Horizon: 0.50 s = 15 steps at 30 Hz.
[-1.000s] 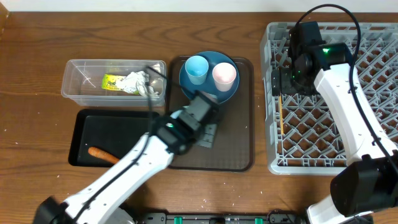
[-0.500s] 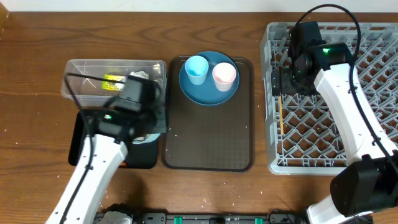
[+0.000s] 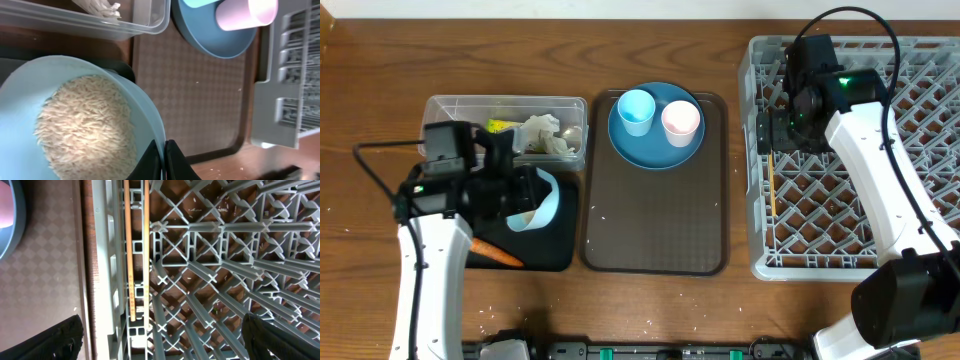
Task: Sort waste into correct bins and load items into the dishwasher rack
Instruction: 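Carry the bowl left over the black tray, then tilt the bowl with the left gripper to pour rice onto black tray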
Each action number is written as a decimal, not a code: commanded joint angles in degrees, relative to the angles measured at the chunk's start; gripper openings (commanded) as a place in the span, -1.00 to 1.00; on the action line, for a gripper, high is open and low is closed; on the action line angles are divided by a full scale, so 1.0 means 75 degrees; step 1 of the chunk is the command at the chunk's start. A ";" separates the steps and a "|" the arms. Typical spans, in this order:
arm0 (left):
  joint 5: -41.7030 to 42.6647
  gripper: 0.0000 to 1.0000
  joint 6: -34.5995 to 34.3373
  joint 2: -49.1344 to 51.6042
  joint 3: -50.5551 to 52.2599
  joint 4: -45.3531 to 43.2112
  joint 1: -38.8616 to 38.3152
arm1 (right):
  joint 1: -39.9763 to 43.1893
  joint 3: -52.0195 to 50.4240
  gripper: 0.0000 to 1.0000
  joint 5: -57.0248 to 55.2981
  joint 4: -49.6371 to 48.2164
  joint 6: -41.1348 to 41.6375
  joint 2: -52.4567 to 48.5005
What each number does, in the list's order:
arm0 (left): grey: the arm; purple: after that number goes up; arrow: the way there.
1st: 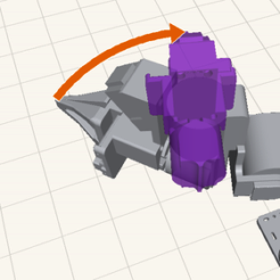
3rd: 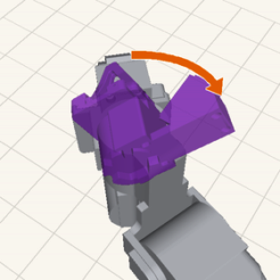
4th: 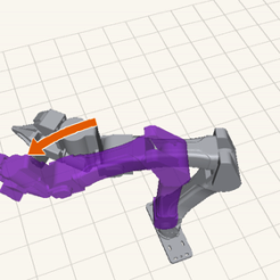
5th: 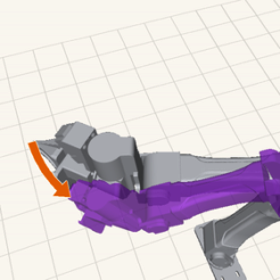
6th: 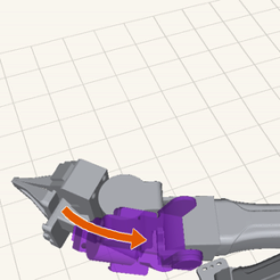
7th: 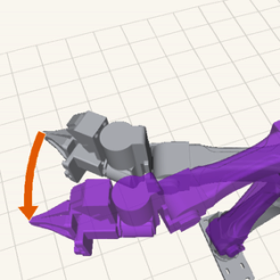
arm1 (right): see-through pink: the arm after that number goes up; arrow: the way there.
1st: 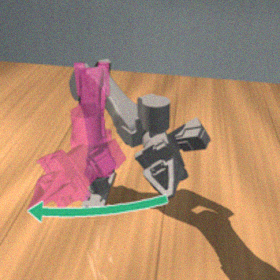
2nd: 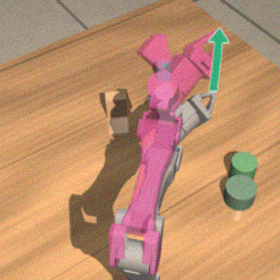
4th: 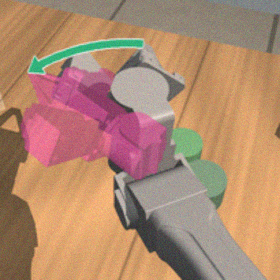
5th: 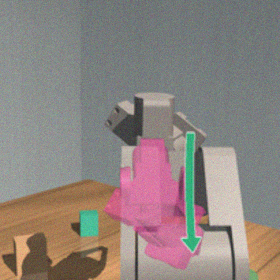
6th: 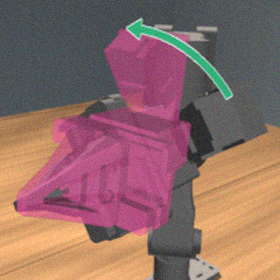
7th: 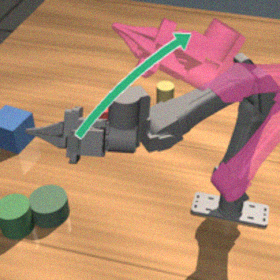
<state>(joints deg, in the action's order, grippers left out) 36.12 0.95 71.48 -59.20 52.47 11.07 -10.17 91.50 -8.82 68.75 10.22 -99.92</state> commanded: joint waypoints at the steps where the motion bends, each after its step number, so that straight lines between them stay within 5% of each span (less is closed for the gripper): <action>1: 0.1387 -0.88 0.0729 -0.0055 0.0297 0.0006 0.0632 | 0.0047 0.0035 0.98 -0.0020 0.0006 0.0058 0.0029; 15: 0.4424 -0.87 0.2055 0.0023 0.1614 -0.0038 0.3477 | 0.0047 0.0035 0.99 -0.0020 0.0006 0.0058 0.0029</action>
<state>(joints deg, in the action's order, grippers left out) 61.43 13.06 71.50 -47.99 52.25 34.33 -10.17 91.50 -8.82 68.75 10.22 -99.90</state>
